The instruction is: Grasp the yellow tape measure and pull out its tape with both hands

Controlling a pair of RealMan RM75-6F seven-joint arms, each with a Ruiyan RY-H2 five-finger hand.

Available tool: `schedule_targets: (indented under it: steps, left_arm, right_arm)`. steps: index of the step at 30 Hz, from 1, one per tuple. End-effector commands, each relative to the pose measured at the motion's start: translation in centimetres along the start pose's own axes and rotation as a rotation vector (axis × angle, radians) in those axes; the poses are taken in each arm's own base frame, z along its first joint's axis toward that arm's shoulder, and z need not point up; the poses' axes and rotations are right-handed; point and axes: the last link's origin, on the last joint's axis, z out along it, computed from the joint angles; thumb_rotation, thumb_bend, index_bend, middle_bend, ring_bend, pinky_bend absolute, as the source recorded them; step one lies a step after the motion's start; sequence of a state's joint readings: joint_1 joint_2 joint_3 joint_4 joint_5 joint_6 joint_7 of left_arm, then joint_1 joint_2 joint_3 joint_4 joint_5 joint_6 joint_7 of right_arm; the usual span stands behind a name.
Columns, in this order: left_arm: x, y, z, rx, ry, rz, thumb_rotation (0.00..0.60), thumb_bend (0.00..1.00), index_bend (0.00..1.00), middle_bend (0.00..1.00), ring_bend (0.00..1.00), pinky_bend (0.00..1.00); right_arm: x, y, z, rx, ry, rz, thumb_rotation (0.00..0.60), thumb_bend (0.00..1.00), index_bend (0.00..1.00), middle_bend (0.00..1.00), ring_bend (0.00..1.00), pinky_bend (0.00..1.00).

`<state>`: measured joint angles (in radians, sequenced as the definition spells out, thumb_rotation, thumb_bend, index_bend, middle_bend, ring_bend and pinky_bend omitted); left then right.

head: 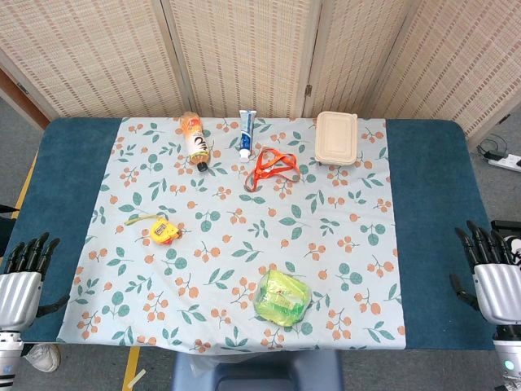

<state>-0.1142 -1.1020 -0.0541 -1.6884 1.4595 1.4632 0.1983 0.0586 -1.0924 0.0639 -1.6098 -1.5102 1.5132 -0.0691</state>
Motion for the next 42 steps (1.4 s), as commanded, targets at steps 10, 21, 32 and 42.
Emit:
schedule_targets:
  steps: [10,21,32,42]
  left_arm:
    - [-0.1,0.1,-0.1,-0.004,0.003,-0.005,0.600,0.17,0.05,0.01,0.03,0.00]
    - [0.2,0.6,1.0,-0.040,0.015,-0.007,0.600,0.17,0.06,0.02,0.05,0.00]
    - [0.2,3.5,6.8,-0.239,-0.014,-0.010,0.600,0.18,0.08,0.04,0.06,0.00]
    - [-1.9,7.7,13.1,-0.435,-0.133,0.061,0.600,0.23,0.11,0.06,0.07,0.00]
  right_arm:
    - [0.1,0.0,0.1,0.007,-0.004,0.012,0.600,0.43,0.00,0.00,0.04,0.00]
    - [0.8,0.5,0.0,-0.004,0.022,0.002,0.600,0.43,0.00,0.00,0.05,0.00]
    - [1.6,0.4,0.3,0.004,0.041,-0.008,0.600,0.43,0.00,0.00,0.06,0.00]
    - [2.0,0.2,0.1,0.004,0.044,-0.016,0.600,0.43,0.00,0.00,0.06,0.00]
